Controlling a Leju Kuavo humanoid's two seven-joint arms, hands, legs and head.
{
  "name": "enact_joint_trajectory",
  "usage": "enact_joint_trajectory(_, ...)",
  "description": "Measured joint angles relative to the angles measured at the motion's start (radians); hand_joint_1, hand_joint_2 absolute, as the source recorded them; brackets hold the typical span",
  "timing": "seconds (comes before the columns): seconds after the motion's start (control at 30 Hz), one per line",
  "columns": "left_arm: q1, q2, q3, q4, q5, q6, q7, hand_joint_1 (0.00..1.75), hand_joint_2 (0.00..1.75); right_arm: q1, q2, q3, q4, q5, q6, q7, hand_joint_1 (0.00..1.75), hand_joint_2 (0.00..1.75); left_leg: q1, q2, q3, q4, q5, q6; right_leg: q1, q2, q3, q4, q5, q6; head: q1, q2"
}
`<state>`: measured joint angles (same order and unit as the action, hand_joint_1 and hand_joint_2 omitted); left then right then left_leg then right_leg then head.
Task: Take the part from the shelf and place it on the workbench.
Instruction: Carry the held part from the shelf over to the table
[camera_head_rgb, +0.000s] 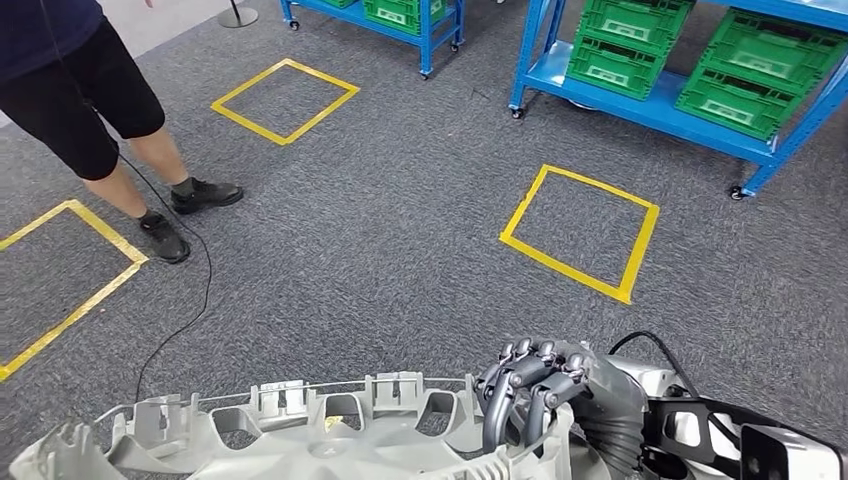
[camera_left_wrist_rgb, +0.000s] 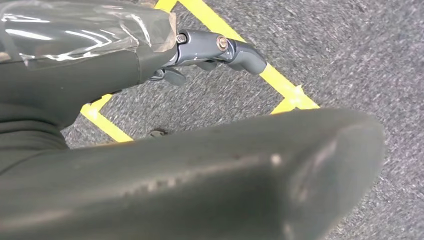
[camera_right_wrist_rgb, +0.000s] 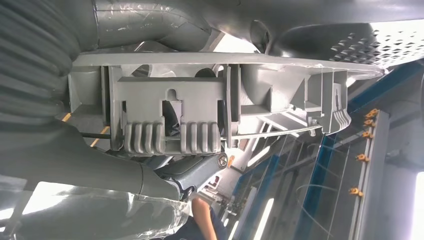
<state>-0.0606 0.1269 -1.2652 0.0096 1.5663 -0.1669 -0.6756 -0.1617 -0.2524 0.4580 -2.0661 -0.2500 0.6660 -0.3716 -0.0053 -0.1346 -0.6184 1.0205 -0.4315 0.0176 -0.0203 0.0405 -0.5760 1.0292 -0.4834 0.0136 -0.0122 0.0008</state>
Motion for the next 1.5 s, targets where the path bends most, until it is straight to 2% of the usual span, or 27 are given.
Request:
enact_joint_trajectory(0.03,0.002,0.001,0.001,0.0,0.0,0.0,0.0,0.0,0.0,-0.005,0.0,0.002,0.0,0.0,0.0,-0.001,1.5,1.75,0.002,-0.001,-0.004,0.001,0.0,-0.005,-0.001,-0.008,0.001,-0.002,0.002,-0.005,0.0,0.0)
enact_joint_trajectory(0.1,0.004,0.005,0.002,0.0,0.0,0.0,0.0,0.0,0.0,-0.013,0.003,0.006,0.0,0.0,0.0,-0.002,1.5,1.75,0.002,0.037,-0.021,0.035,-0.021,-0.016,-0.005,-0.027,0.005,-0.006,0.004,-0.015,-0.005,0.0)
enact_joint_trajectory(0.17,0.002,0.007,0.003,0.0,0.0,0.001,-0.001,0.0,0.0,-0.015,0.005,0.01,0.0,-0.001,0.0,-0.003,1.5,1.75,0.005,0.098,-0.072,0.141,-0.075,-0.028,-0.005,-0.048,0.007,-0.007,0.002,-0.022,-0.01,0.0)
enact_joint_trajectory(0.23,0.002,0.005,0.008,0.0,0.0,0.002,-0.001,0.0,0.0,-0.016,0.006,0.014,0.003,-0.003,0.001,-0.006,1.5,1.75,0.014,0.124,-0.134,0.259,-0.117,-0.036,-0.002,-0.072,0.007,-0.006,0.001,-0.024,-0.011,0.0)
enact_joint_trajectory(0.27,0.002,0.004,0.012,0.0,0.0,0.002,-0.001,0.0,0.0,-0.016,0.006,0.015,0.004,-0.004,0.001,-0.007,1.5,1.75,0.018,0.129,-0.145,0.277,-0.115,-0.039,-0.002,-0.084,0.007,-0.006,0.0,-0.024,-0.011,0.0)
enact_joint_trajectory(0.3,0.002,0.003,0.015,0.0,0.0,0.002,-0.001,0.0,0.0,-0.017,0.006,0.017,0.005,-0.005,0.002,-0.008,1.5,1.75,0.022,0.134,-0.134,0.254,-0.096,-0.04,-0.002,-0.096,0.008,-0.006,-0.002,-0.024,-0.011,0.0)
enact_joint_trajectory(0.33,0.003,0.003,0.018,0.0,0.0,0.001,-0.002,0.0,0.0,-0.019,0.006,0.018,0.006,-0.006,0.002,-0.01,1.5,1.75,0.024,0.143,-0.104,0.195,-0.065,-0.041,-0.002,-0.107,0.009,-0.006,-0.003,-0.022,-0.011,0.0)
enact_joint_trajectory(0.4,0.002,0.005,0.022,0.0,0.0,-0.005,-0.005,0.0,0.0,-0.024,0.006,0.019,0.006,-0.007,0.002,-0.012,1.5,1.75,0.022,0.185,-0.031,0.059,-0.018,-0.038,0.001,-0.126,0.014,-0.007,-0.008,-0.015,-0.011,0.0)
enact_joint_trajectory(0.47,-0.001,0.006,0.025,0.0,0.0,-0.013,-0.009,0.0,0.0,-0.028,0.005,0.019,0.005,-0.01,0.002,-0.014,1.5,1.75,0.015,0.206,-0.005,0.005,-0.01,-0.029,0.005,-0.143,0.019,-0.009,-0.012,-0.005,-0.009,0.0)
enact_joint_trajectory(0.53,0.0,0.008,0.027,0.0,0.0,-0.023,-0.01,0.0,0.0,-0.031,0.004,0.02,0.005,-0.012,0.003,-0.015,1.5,1.75,0.01,0.183,-0.005,0.003,-0.007,-0.015,0.004,-0.159,0.024,-0.013,-0.015,0.008,-0.008,0.0)
enact_joint_trajectory(0.6,0.003,0.009,0.029,0.0,0.0,-0.03,-0.011,0.0,0.0,-0.032,0.004,0.019,0.006,-0.015,0.003,-0.016,1.5,1.75,0.012,0.159,0.004,-0.009,0.001,0.0,0.0,-0.13,0.016,0.009,-0.031,0.014,-0.006,0.0)
enact_joint_trajectory(0.67,0.003,0.009,0.031,0.0,0.0,-0.033,-0.01,0.0,0.0,-0.032,0.001,0.019,0.007,-0.017,0.005,-0.017,1.5,1.75,0.013,0.135,0.01,-0.015,0.006,0.011,-0.002,-0.072,-0.033,0.111,-0.078,0.005,-0.001,0.0)
enact_joint_trajectory(0.73,0.001,0.007,0.035,0.0,0.0,-0.034,-0.011,0.0,0.0,-0.03,-0.002,0.019,0.01,-0.018,0.006,-0.019,1.5,1.75,0.009,0.106,0.009,-0.015,0.006,0.016,0.0,-0.048,-0.104,0.244,-0.123,-0.002,0.001,0.0)
enact_joint_trajectory(0.77,0.002,0.006,0.038,0.0,0.0,-0.034,-0.011,0.0,0.0,-0.03,-0.003,0.02,0.012,-0.018,0.006,-0.02,1.5,1.75,0.007,0.09,0.009,-0.015,0.006,0.017,0.0,-0.045,-0.124,0.274,-0.126,0.0,0.001,0.0)
enact_joint_trajectory(0.8,0.002,0.005,0.04,0.0,0.0,-0.033,-0.012,0.0,0.0,-0.03,-0.004,0.02,0.013,-0.018,0.006,-0.02,1.5,1.75,0.006,0.074,0.01,-0.014,0.006,0.017,0.0,-0.042,-0.126,0.264,-0.113,0.004,0.001,0.0)
enact_joint_trajectory(0.83,0.002,0.004,0.042,0.0,0.0,-0.033,-0.012,0.0,0.0,-0.03,-0.004,0.02,0.014,-0.018,0.006,-0.02,1.5,1.75,0.005,0.059,0.011,-0.013,0.006,0.016,0.001,-0.036,-0.107,0.212,-0.084,0.009,0.001,0.0)
enact_joint_trajectory(0.9,0.002,0.001,0.044,0.0,0.0,-0.033,-0.013,0.0,0.0,-0.031,-0.005,0.02,0.014,-0.018,0.006,-0.02,1.5,1.75,0.005,0.03,0.009,-0.009,0.004,0.013,0.001,0.003,-0.047,0.071,-0.021,0.013,0.001,0.0)
enact_joint_trajectory(0.97,0.003,-0.001,0.045,0.0,0.0,-0.033,-0.014,0.0,0.0,-0.032,-0.006,0.02,0.014,-0.018,0.007,-0.021,1.5,1.75,0.004,0.006,0.003,-0.005,0.002,0.004,0.004,0.032,-0.015,-0.002,0.01,0.002,0.001,0.0)
enact_joint_trajectory(1.03,0.008,-0.001,0.045,0.0,0.0,-0.033,-0.015,0.0,0.0,-0.033,-0.006,0.02,0.015,-0.018,0.007,-0.023,1.5,1.75,0.007,-0.013,-0.003,-0.006,0.004,-0.006,0.008,0.019,-0.011,-0.007,0.014,-0.012,0.001,0.0)
enact_joint_trajectory(1.07,0.011,-0.001,0.045,0.0,0.0,-0.033,-0.015,0.0,0.0,-0.034,-0.006,0.02,0.015,-0.018,0.007,-0.023,1.5,1.75,0.008,-0.008,-0.007,-0.003,0.002,-0.011,0.008,0.009,-0.009,-0.008,0.015,-0.017,0.0,0.0)
enact_joint_trajectory(1.1,0.013,0.0,0.045,0.0,0.0,-0.033,-0.016,0.0,0.0,-0.035,-0.006,0.02,0.015,-0.018,0.007,-0.024,1.5,1.75,0.007,0.013,-0.014,0.011,-0.006,-0.017,0.006,-0.001,-0.005,-0.01,0.015,-0.022,-0.002,0.0)
enact_joint_trajectory(1.2,0.008,0.001,0.045,0.0,0.0,-0.025,-0.02,0.0,0.0,-0.037,-0.006,0.021,0.015,-0.018,0.005,-0.025,1.5,1.75,0.008,0.107,-0.09,0.163,-0.08,-0.032,0.007,-0.038,0.003,-0.012,0.01,-0.035,-0.008,0.0)
enact_joint_trajectory(1.27,0.005,0.0,0.045,0.0,0.0,-0.021,-0.021,0.0,0.0,-0.037,-0.006,0.022,0.015,-0.018,0.001,-0.024,1.5,1.75,0.014,0.126,-0.15,0.273,-0.115,-0.036,0.01,-0.063,0.005,-0.012,0.006,-0.038,-0.008,0.0)
enact_joint_trajectory(1.3,0.004,0.0,0.045,0.0,0.0,-0.026,-0.021,0.0,0.0,-0.037,-0.006,0.022,0.015,-0.018,-0.001,-0.023,1.5,1.75,0.016,0.129,-0.158,0.283,-0.109,-0.037,0.011,-0.074,0.006,-0.012,0.004,-0.038,-0.008,0.0)
enact_joint_trajectory(1.33,0.001,0.002,0.045,0.0,0.0,-0.036,-0.022,0.0,0.0,-0.037,-0.006,0.023,0.015,-0.018,-0.002,-0.022,1.5,1.75,0.017,0.134,-0.142,0.249,-0.085,-0.037,0.011,-0.086,0.008,-0.012,0.002,-0.038,-0.008,0.0)
enact_joint_trajectory(1.43,-0.023,0.016,0.045,0.0,0.0,-0.076,-0.023,0.0,0.0,-0.04,-0.006,0.025,0.015,-0.018,-0.004,-0.017,1.5,1.75,0.009,0.177,-0.036,0.05,-0.008,-0.025,0.017,-0.118,0.017,-0.012,-0.007,-0.031,-0.007,0.0)
enact_joint_trajectory(1.5,-0.04,0.024,0.047,0.0,0.0,-0.094,-0.024,0.0,0.0,-0.043,-0.007,0.026,0.015,-0.019,-0.002,-0.015,1.5,1.75,0.0,0.188,-0.012,0.002,-0.002,-0.015,0.021,-0.137,0.021,-0.013,-0.013,-0.022,-0.006,0.0)
